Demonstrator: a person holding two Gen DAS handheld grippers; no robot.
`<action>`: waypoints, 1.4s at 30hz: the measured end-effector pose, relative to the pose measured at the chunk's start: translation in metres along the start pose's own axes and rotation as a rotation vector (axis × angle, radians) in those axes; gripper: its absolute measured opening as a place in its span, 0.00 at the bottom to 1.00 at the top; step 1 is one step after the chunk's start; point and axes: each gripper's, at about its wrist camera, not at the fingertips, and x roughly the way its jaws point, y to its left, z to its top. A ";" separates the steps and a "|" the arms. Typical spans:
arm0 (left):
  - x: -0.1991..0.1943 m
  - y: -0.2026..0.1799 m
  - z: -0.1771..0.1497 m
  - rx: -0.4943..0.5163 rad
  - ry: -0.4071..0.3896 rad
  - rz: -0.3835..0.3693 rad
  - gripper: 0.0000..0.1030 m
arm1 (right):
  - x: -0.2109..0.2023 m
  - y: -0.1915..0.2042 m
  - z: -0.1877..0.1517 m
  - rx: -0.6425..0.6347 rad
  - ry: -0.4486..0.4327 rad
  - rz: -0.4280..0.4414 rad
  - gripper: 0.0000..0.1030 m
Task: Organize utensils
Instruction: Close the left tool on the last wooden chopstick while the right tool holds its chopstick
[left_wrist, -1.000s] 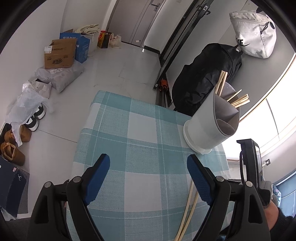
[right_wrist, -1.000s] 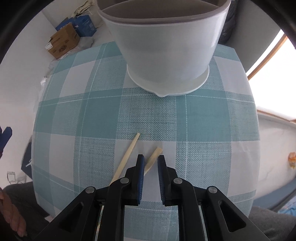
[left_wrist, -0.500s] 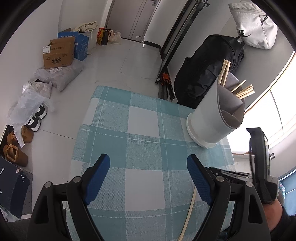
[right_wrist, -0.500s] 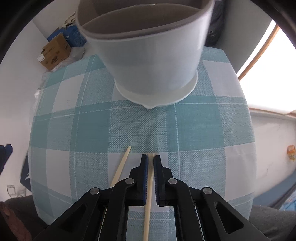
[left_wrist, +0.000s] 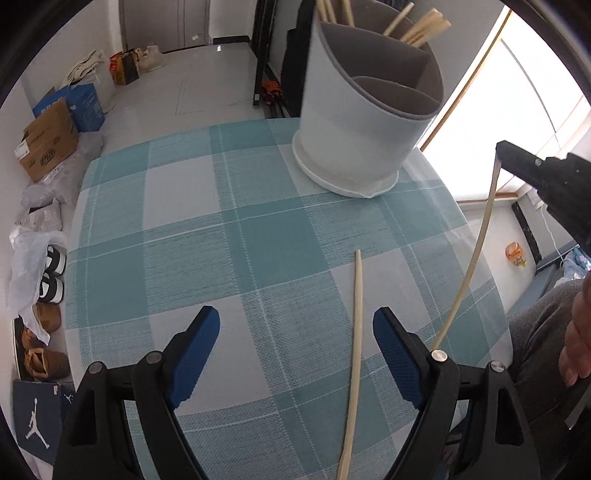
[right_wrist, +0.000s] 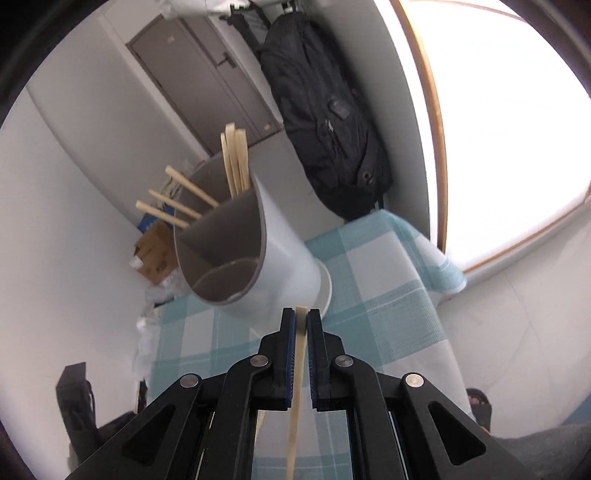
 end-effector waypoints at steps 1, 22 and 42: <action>0.001 -0.004 0.002 0.007 0.008 -0.008 0.80 | -0.003 0.000 0.002 -0.001 -0.020 0.005 0.05; 0.052 -0.059 0.036 0.178 0.305 0.107 0.31 | -0.042 -0.024 -0.001 -0.038 -0.136 0.088 0.05; -0.036 -0.034 0.026 0.026 -0.055 0.061 0.01 | -0.050 -0.007 -0.011 -0.115 -0.167 0.093 0.05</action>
